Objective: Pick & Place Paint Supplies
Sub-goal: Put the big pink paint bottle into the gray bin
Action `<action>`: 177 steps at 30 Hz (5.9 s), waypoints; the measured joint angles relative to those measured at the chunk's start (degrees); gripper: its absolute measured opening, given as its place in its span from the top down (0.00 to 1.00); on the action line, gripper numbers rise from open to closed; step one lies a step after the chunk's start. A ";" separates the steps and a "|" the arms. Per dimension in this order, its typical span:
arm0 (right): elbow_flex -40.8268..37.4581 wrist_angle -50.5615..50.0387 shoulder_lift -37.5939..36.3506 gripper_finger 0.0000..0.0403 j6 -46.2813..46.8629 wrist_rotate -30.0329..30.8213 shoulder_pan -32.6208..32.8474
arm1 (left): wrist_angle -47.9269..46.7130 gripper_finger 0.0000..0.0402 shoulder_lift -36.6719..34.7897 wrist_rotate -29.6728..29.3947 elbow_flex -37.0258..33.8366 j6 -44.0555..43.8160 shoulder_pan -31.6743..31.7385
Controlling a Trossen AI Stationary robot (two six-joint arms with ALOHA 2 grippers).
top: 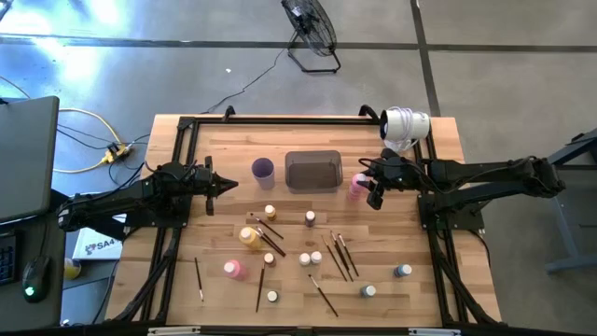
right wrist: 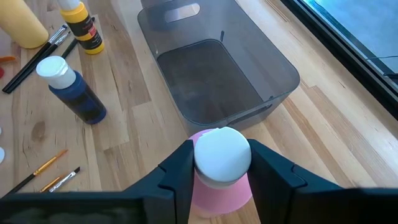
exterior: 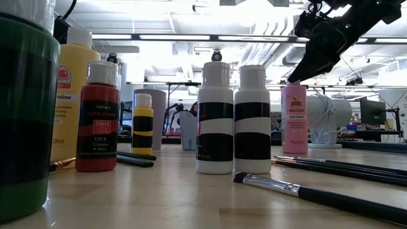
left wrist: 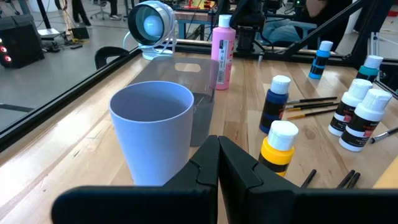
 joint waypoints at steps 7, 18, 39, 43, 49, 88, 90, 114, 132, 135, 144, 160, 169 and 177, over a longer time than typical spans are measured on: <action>-0.07 0.38 0.00 0.70 0.20 0.13 0.00 | 0.00 1.00 0.00 0.00 0.00 0.00 -0.01; -0.11 2.22 0.00 0.70 0.20 0.15 0.00 | 0.00 1.00 -0.02 0.00 0.00 0.00 -0.02; 4.62 -0.48 0.00 0.72 3.47 -1.09 0.00 | -0.02 1.00 0.00 0.00 0.00 -0.01 0.00; 8.26 -3.84 0.00 0.71 2.60 -0.06 -0.01 | -0.02 1.00 -0.02 0.00 0.00 0.00 0.00; 14.48 -9.54 0.00 0.72 2.49 0.09 0.00 | -0.02 1.00 -0.02 0.00 -0.02 -0.02 0.00; 29.99 0.34 22.68 0.72 -10.62 -11.84 -11.71 | -0.52 1.00 -0.01 -0.06 -0.02 0.00 -0.01; 29.99 0.50 23.60 0.72 -10.58 -12.08 -12.25 | -0.57 1.00 -0.01 -0.07 0.00 0.00 -0.01; 29.09 2.62 29.14 0.72 -10.87 -14.31 -16.74 | -0.79 1.00 -0.02 -0.04 0.00 0.00 -0.01; 21.51 11.67 29.14 0.72 -10.88 -12.12 -17.99 | -0.79 1.00 0.00 -0.02 0.00 0.00 -0.02; 21.51 11.00 29.11 0.72 -10.90 -12.39 -18.45 | -0.79 1.00 -0.02 -0.02 0.00 0.00 -0.02; 21.49 9.42 29.13 0.72 -10.40 -12.02 -18.56 | -0.79 1.00 -0.02 -0.02 0.00 0.00 0.00; 21.62 10.32 31.47 0.68 -10.26 -12.29 -18.25 | -0.79 1.00 0.00 0.00 0.00 0.00 0.00; 21.53 8.90 31.14 0.58 -10.62 -12.01 -18.25 | -0.79 1.00 0.00 0.00 0.00 0.00 0.00; 21.51 8.78 26.15 0.59 -10.60 -12.74 -18.18 | -0.76 1.00 -0.02 0.00 -0.02 0.00 -0.01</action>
